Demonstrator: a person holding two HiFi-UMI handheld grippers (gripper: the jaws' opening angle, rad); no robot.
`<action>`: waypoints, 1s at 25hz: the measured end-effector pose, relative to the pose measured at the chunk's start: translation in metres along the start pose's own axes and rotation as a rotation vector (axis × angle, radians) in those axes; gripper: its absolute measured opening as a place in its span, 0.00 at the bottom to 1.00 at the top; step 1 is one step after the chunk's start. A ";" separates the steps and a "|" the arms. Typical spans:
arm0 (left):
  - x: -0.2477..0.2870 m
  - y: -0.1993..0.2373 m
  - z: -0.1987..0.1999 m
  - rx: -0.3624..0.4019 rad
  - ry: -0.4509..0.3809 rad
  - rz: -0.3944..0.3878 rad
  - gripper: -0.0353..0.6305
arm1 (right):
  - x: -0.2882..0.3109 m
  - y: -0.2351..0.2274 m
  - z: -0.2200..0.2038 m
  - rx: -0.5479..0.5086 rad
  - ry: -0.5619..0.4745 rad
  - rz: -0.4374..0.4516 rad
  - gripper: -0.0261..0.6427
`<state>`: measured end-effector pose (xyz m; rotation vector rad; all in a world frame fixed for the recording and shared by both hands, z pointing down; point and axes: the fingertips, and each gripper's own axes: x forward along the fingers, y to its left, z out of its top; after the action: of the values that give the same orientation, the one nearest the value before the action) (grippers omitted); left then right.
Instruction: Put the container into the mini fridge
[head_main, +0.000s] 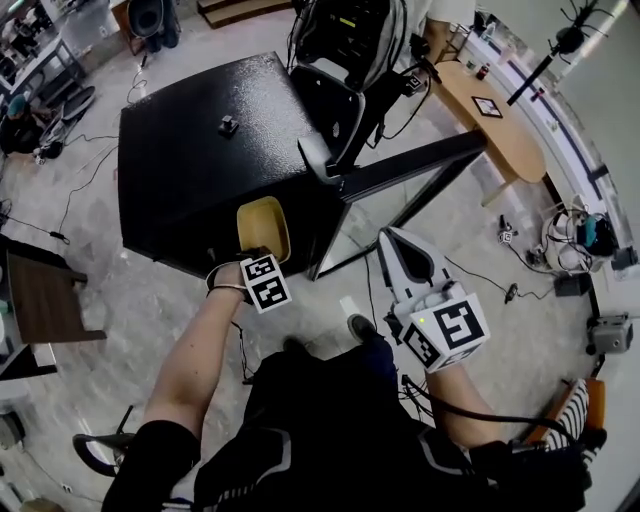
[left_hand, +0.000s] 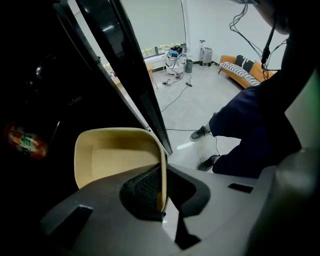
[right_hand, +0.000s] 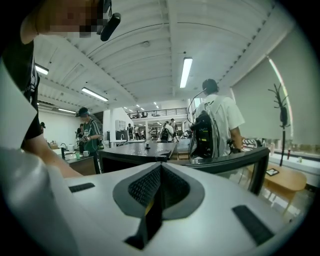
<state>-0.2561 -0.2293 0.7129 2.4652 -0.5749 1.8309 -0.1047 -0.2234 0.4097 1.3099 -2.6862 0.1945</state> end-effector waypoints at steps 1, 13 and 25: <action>0.006 0.001 -0.001 0.000 0.007 -0.005 0.07 | -0.002 -0.003 -0.002 0.003 0.004 -0.012 0.05; 0.056 0.017 0.010 -0.007 0.033 -0.023 0.07 | -0.023 -0.023 -0.017 0.001 0.061 -0.112 0.05; 0.091 0.036 0.017 0.015 0.079 -0.009 0.07 | -0.041 -0.043 -0.035 0.018 0.086 -0.175 0.05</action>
<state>-0.2291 -0.2925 0.7848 2.3876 -0.5475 1.9257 -0.0435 -0.2118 0.4389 1.4969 -2.4885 0.2490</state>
